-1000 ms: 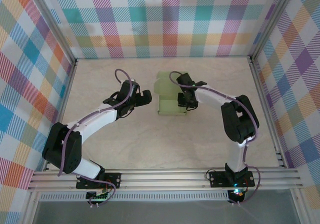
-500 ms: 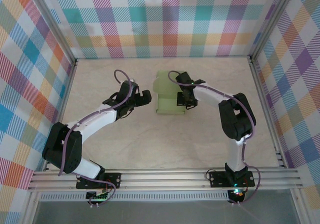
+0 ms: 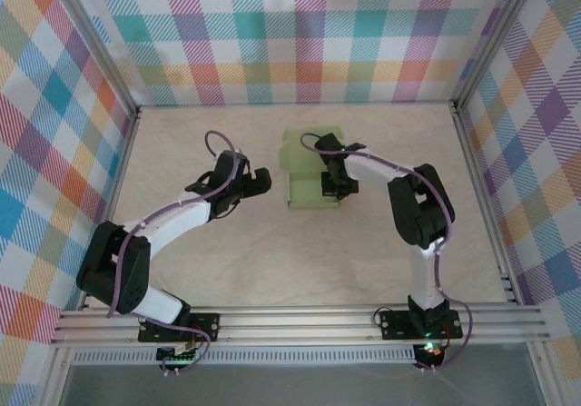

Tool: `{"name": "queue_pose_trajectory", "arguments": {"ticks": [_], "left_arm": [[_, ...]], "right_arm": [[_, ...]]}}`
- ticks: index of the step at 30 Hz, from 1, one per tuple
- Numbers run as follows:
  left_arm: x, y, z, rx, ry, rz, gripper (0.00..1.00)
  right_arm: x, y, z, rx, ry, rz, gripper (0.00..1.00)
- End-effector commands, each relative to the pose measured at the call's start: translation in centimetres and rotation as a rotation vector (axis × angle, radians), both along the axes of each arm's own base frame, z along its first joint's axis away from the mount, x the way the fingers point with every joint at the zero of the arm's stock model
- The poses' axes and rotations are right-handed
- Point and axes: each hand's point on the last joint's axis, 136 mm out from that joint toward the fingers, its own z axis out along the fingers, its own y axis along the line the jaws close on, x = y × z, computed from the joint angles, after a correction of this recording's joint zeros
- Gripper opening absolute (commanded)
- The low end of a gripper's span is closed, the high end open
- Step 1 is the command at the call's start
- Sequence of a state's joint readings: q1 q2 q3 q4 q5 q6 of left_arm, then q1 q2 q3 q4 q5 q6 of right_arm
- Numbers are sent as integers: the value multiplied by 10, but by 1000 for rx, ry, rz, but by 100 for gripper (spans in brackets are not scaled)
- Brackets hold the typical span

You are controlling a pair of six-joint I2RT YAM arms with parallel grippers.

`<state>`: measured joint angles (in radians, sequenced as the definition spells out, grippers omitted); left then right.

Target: Fold the paper box

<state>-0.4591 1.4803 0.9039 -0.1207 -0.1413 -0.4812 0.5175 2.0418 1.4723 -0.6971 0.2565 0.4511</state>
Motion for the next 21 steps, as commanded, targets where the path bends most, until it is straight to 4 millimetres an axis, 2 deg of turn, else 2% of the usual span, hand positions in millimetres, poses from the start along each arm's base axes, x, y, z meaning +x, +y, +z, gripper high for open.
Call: {"name": "queue_pose_trajectory", "arguments": {"ticks": [1, 5, 9, 12, 15, 19, 21], "left_arm": [[1, 5, 6, -17, -25, 11, 100], [0, 7, 4, -14, -22, 14, 100], [0, 7, 2, -15, -17, 14, 100], [0, 7, 2, -15, -14, 13, 100], [-1, 8, 2, -10, -12, 12, 100], [-1, 8, 1, -14, -11, 12, 100], [-1, 7, 0, -18, -6, 8, 100]], "right_arm": [[-4, -12, -5, -85, 31, 14, 0], [-7, -26, -15, -196, 45, 37, 0], [-16, -44, -36, -359, 112, 54, 0], [-20, -44, -42, -352, 125, 34, 0], [-13, -35, -23, -286, 68, 26, 0], [0, -19, 8, -155, -3, 18, 27], [5, -14, 22, -107, -42, 16, 33]]}}
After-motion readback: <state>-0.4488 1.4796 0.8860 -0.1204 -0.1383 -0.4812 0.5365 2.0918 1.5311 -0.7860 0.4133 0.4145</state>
